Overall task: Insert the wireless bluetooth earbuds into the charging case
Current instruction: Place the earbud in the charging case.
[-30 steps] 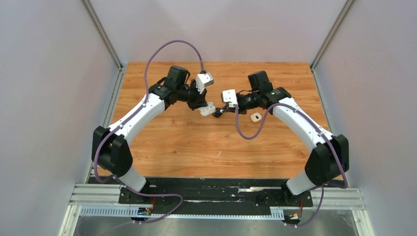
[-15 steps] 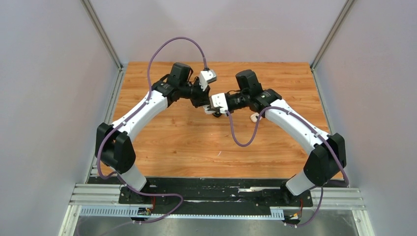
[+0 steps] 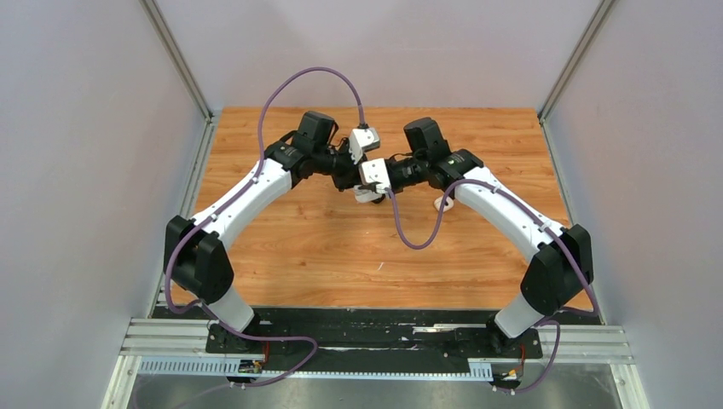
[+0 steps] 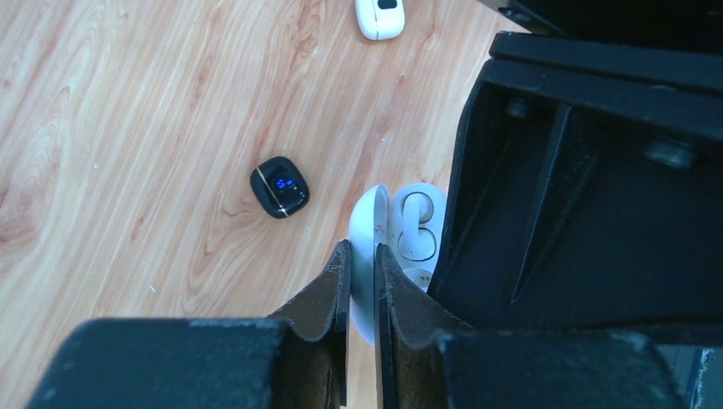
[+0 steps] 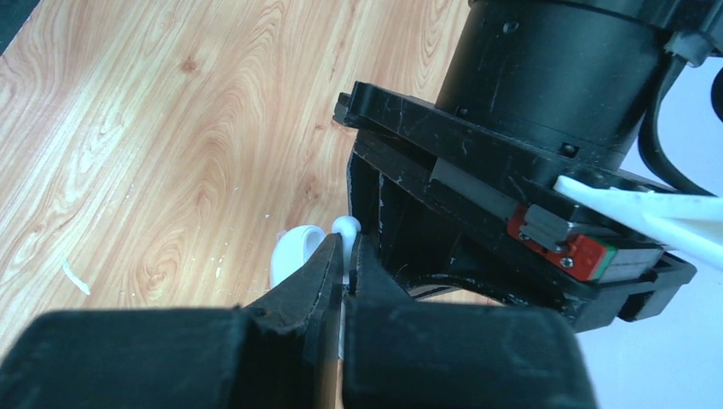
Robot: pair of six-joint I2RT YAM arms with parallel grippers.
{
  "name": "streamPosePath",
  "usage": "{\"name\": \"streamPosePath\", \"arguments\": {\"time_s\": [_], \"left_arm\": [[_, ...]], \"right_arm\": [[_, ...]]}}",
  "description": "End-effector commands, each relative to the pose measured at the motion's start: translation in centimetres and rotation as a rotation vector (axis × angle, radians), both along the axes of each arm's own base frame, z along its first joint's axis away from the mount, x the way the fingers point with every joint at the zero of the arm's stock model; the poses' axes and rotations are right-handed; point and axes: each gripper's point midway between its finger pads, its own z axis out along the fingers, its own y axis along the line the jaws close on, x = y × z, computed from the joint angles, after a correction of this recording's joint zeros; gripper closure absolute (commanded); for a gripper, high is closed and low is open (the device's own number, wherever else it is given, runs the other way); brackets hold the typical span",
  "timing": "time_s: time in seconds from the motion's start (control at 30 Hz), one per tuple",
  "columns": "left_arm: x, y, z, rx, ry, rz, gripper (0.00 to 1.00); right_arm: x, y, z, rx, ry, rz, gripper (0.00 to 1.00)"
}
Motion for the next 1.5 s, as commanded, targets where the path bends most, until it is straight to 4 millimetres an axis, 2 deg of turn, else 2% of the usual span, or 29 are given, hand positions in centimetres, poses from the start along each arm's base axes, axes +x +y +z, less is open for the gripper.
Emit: {"name": "streamPosePath", "arguments": {"time_s": [0.0,0.8,0.87,0.93,1.07,1.37,1.47], "left_arm": [[-0.5,-0.3,3.8,-0.046,-0.103,-0.037,1.0],[-0.5,-0.5,4.5,-0.066,-0.114,-0.031,1.0],[-0.5,-0.5,4.6,-0.071,-0.113,-0.034,1.0],[-0.7,-0.6,4.7,-0.077,-0.109,-0.042,1.0],[-1.1,-0.7,4.7,-0.084,-0.103,-0.058,1.0],[-1.4,-0.4,4.5,-0.072,-0.108,-0.058,1.0],[-1.4,-0.4,4.5,-0.069,-0.111,-0.056,1.0]], "right_arm": [[-0.1,0.3,0.6,-0.012,0.0,0.019,1.0],[-0.8,0.0,-2.1,-0.101,0.088,0.021,1.0],[-0.7,0.1,-2.3,-0.11,0.09,0.019,0.99],[-0.6,0.1,-2.5,-0.118,0.079,0.014,0.93],[0.1,0.5,-2.1,-0.091,0.043,-0.016,0.9],[0.4,0.4,-0.3,-0.024,-0.032,-0.077,0.74],[0.2,0.2,-0.3,-0.021,-0.016,-0.088,0.78]]}}
